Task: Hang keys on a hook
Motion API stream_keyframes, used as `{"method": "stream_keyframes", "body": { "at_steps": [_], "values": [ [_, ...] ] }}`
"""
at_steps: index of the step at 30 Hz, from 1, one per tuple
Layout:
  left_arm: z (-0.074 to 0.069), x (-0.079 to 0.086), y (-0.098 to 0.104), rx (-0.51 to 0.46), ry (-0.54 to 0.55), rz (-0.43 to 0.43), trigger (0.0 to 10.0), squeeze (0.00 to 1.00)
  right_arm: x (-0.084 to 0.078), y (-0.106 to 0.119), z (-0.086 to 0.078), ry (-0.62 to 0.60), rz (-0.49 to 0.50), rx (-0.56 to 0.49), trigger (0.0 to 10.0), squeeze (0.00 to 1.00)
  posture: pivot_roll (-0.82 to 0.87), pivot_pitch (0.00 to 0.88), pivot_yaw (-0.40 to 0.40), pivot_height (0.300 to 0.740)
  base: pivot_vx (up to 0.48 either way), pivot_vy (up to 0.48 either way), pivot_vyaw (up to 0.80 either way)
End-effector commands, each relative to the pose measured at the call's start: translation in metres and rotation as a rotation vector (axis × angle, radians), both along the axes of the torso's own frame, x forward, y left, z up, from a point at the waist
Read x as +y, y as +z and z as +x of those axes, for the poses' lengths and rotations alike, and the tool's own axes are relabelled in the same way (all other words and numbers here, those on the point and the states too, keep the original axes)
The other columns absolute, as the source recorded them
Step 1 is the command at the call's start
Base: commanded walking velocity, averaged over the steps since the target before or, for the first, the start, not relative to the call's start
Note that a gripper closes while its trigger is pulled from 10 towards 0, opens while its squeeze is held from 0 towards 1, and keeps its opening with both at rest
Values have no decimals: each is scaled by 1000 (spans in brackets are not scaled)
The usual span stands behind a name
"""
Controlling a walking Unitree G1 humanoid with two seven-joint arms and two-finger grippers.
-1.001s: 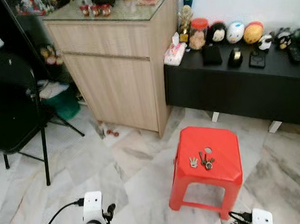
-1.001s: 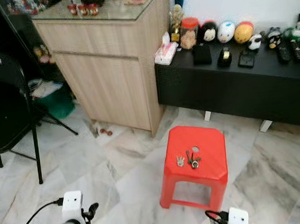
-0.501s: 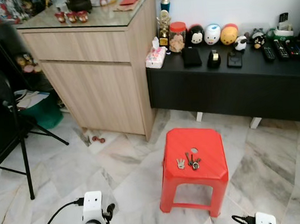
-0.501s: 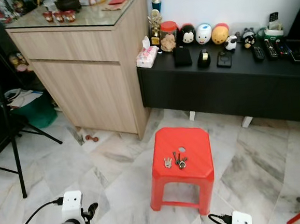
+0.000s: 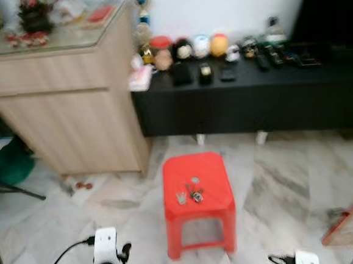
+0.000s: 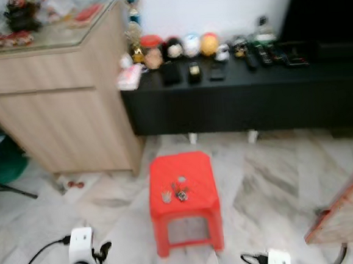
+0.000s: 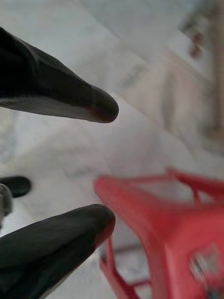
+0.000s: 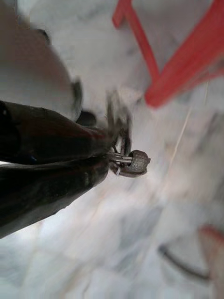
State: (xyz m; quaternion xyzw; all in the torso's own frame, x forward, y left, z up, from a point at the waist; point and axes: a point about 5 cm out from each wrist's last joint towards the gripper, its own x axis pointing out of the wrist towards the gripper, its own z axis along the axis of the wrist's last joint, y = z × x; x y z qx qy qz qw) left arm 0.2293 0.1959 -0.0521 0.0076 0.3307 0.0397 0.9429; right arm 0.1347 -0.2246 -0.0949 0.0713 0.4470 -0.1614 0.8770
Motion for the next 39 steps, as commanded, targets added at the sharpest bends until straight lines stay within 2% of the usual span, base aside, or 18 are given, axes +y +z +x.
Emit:
{"method": "stream_keyframes", "body": {
  "at_steps": [1, 6, 13, 18, 27, 39],
  "values": [
    [0, 10, 1, 6, 14, 21, 10000, 0, 6, 0, 3, 0, 16, -3, 10000, 0, -25, 44, 41, 740, 0, 0, -769],
    [0, 10, 2, 3, 16, 22, 10000, 0, 0, 0, 0, -3, 14, -4, 10000, 0, -25, 47, 40, 740, 0, 0, -769],
    [1, 9, 2, 0, 12, 25, 10000, 0, 2, 0, 1, 11, 21, -13, 10000, 0, -26, 52, 41, 740, 0, 0, -389],
    [1, 8, 2, -4, 7, 27, 10000, 0, 8, 1, 7, 12, 22, -32, 10000, 0, -24, 57, 41, 740, 0, -377, 0],
    [3, 9, 4, -11, 13, 26, 10000, 0, 6, 7, 20, 16, 17, -69, 10000, 0, -27, 71, 43, 740, 0, -407, 0],
    [4, 9, 4, -15, 10, 23, 10000, 0, 4, 8, 21, 9, 6, -78, 10000, 0, -28, 77, 42, 740, 0, -417, 0]
  ]
}}
